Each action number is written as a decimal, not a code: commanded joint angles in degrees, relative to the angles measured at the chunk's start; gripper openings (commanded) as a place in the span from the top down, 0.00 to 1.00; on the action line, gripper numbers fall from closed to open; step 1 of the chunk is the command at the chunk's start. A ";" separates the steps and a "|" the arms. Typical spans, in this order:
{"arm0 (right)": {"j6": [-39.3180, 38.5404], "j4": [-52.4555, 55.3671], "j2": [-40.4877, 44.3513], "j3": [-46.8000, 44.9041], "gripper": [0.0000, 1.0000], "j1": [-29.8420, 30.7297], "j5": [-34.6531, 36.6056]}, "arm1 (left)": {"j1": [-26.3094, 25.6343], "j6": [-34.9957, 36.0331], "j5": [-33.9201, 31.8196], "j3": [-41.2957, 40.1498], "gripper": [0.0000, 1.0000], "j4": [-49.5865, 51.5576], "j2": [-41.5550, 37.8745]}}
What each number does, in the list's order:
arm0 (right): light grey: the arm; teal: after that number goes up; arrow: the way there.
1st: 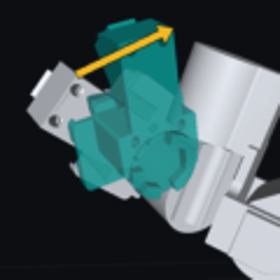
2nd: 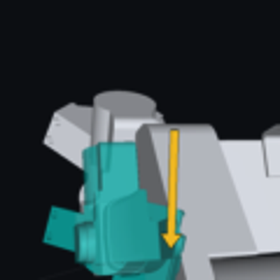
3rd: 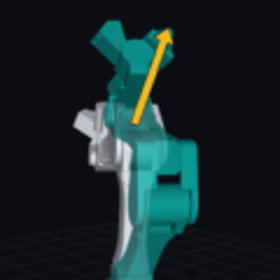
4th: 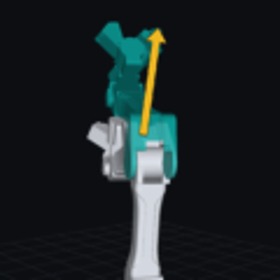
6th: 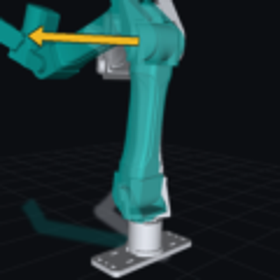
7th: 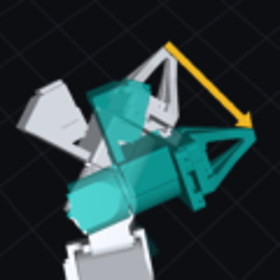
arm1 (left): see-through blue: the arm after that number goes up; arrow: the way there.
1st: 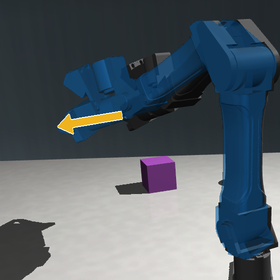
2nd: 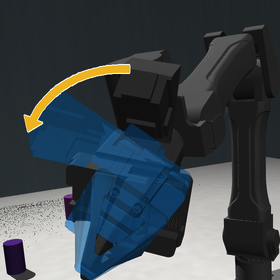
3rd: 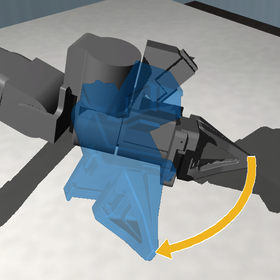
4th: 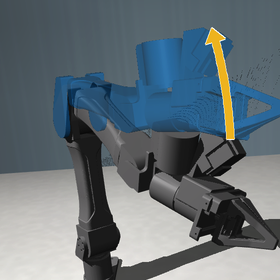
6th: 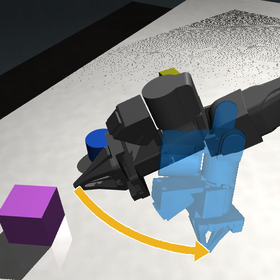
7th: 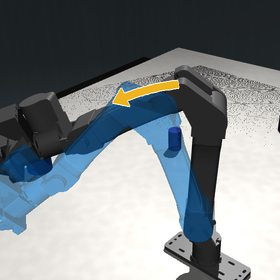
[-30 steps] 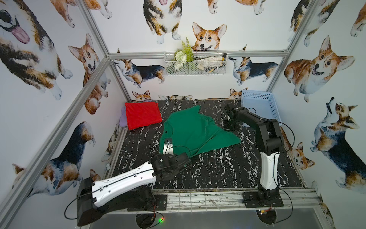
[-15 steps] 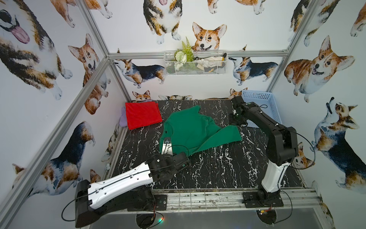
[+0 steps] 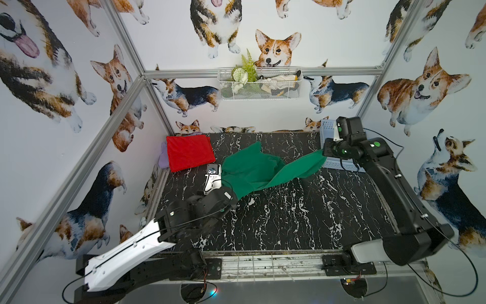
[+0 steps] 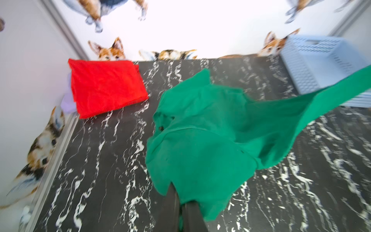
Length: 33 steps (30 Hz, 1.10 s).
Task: Fold and stack t-shirts
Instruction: Flatten out the T-shirt at the center of the board.
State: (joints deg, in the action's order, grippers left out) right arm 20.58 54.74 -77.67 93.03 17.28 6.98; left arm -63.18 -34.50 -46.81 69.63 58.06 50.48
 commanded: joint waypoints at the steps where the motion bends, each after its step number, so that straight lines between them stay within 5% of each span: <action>1: -2.03 2.58 11.04 -0.40 1.00 0.30 -5.11 | 0.06 12.00 6.57 0.68 1.00 -7.93 -5.06; 11: -4.41 8.54 30.11 7.05 1.00 0.30 -8.22 | 0.07 19.77 25.27 2.59 1.00 -13.11 -18.80; 19: -4.93 15.76 27.71 14.50 1.00 0.30 -6.83 | 0.07 10.82 5.22 17.21 1.00 6.63 -10.19; 29: -5.45 23.11 25.04 29.83 1.00 0.30 -9.52 | 0.07 13.71 5.72 29.28 1.00 9.29 -1.73; 33: -5.31 22.22 24.39 24.97 1.00 0.30 -8.59 | 0.07 12.60 3.58 25.41 1.00 7.21 -2.83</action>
State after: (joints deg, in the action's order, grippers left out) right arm 16.05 76.47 -52.47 122.06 17.58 -2.11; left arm -63.18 -22.02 -40.56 97.69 67.02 48.23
